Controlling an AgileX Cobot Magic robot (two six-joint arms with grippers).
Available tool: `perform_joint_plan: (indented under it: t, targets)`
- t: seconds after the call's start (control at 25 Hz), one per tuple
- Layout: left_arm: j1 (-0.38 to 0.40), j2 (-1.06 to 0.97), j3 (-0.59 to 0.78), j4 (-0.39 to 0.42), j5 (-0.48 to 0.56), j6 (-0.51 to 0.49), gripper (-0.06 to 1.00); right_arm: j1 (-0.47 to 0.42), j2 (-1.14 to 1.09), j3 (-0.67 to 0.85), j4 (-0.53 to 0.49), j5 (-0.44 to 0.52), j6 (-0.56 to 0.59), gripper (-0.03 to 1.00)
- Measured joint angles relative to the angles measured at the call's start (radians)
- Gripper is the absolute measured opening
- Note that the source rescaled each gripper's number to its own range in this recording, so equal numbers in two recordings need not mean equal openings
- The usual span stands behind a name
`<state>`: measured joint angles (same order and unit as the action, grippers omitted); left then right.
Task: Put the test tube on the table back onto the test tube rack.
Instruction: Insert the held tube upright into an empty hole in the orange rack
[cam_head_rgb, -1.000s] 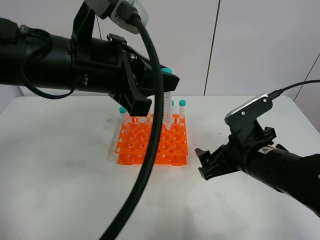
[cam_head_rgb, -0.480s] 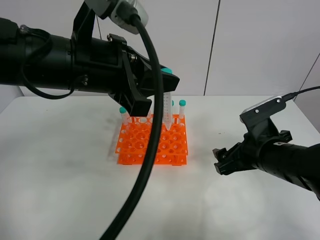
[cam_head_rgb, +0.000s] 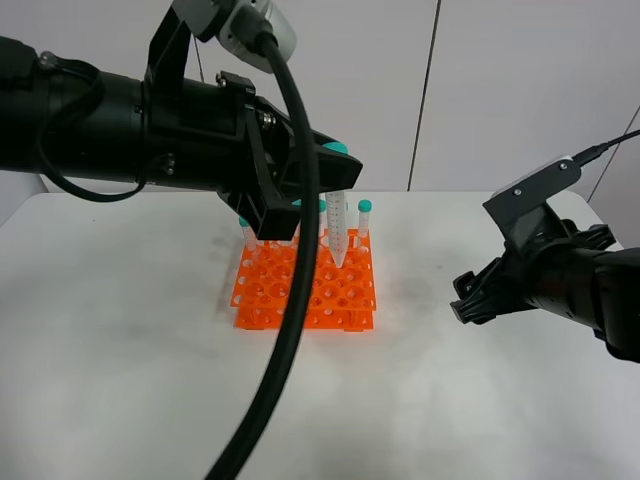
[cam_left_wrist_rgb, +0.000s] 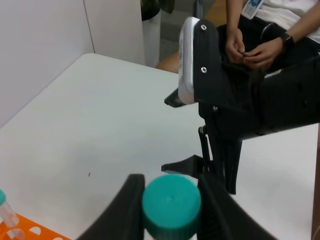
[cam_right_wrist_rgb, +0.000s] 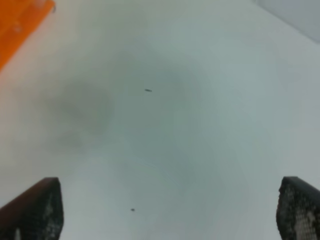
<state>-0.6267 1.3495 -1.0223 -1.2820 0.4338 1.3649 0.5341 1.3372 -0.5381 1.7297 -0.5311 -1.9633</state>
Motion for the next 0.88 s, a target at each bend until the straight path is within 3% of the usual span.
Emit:
perform_joint_plan:
  t: [0.2, 0.56, 0.72, 0.88]
  targets:
    - [0.0, 0.0, 0.0, 0.0, 0.0, 0.0, 0.01, -0.02, 0.012, -0.002, 0.011, -0.018, -0.055, 0.92]
    - [0.0, 0.0, 0.0, 0.009, 0.002, 0.0, 0.01, -0.176, 0.108, -0.037, 0.016, -0.007, -0.046, 0.92]
    - [0.0, 0.0, 0.0, 0.011, 0.002, 0.0, 0.01, -0.238, 0.108, -0.045, 0.016, 0.129, -0.027, 0.88]
    - [0.0, 0.0, 0.0, 0.012, 0.005, 0.0, 0.01, -0.358, 0.109, -0.045, 0.016, 0.337, 0.128, 0.84]
